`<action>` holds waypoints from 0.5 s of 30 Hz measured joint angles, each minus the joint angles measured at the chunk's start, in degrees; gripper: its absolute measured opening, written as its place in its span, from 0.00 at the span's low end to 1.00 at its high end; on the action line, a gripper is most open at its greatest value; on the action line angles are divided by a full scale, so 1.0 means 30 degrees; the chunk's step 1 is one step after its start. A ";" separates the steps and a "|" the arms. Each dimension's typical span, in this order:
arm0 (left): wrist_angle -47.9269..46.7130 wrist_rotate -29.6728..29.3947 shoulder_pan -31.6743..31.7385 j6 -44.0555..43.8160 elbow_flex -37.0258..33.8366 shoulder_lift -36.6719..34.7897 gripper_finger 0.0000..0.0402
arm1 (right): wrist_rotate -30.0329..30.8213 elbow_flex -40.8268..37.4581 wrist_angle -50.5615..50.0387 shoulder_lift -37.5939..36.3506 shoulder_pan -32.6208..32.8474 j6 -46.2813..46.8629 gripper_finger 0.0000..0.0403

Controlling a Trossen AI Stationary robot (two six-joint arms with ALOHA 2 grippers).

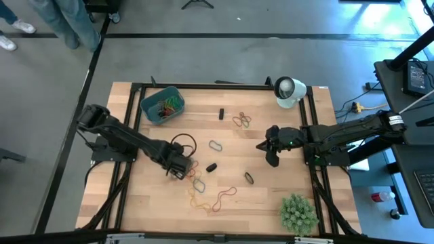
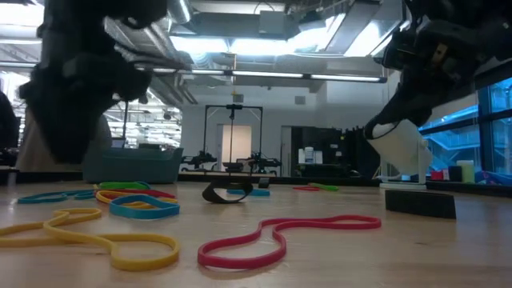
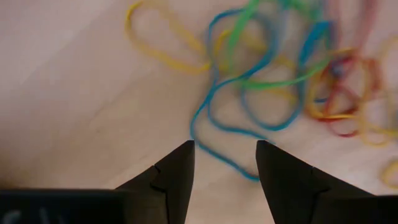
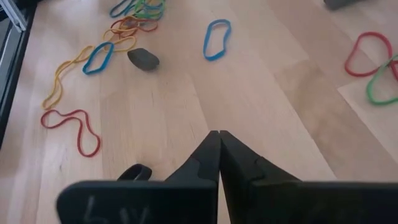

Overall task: Pick and place rubber bands into bin
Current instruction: Put the blue rubber band into the bin

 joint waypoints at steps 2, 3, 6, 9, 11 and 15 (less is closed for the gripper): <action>0.0543 0.0462 0.0000 -0.0514 -0.0483 0.0035 0.39 | -0.0002 0.0000 -0.0014 0.0000 0.0000 -0.0366 0.03; 0.0922 0.0584 0.0000 -0.0698 -0.0748 0.0035 0.38 | 0.0002 0.0000 -0.0010 0.0000 0.0000 -0.0418 0.03; 0.1781 0.0589 0.0007 -0.1235 -0.1486 -0.0056 0.35 | -0.0001 0.0000 -0.0010 0.0000 0.0000 -0.0363 0.03; 0.2632 0.0596 0.0007 -0.1797 -0.2256 -0.0067 0.32 | -0.0021 0.0000 -0.0010 0.0000 0.0000 -0.0343 0.03; 0.3269 0.0589 0.0007 -0.1940 -0.2771 -0.0060 0.32 | -0.0283 0.0000 0.0000 0.0000 0.0000 -0.0328 0.03; 0.4143 0.0597 0.0015 -0.2645 -0.3711 -0.0162 0.27 | -0.0359 0.0000 0.0004 0.0000 0.0001 -0.0328 0.03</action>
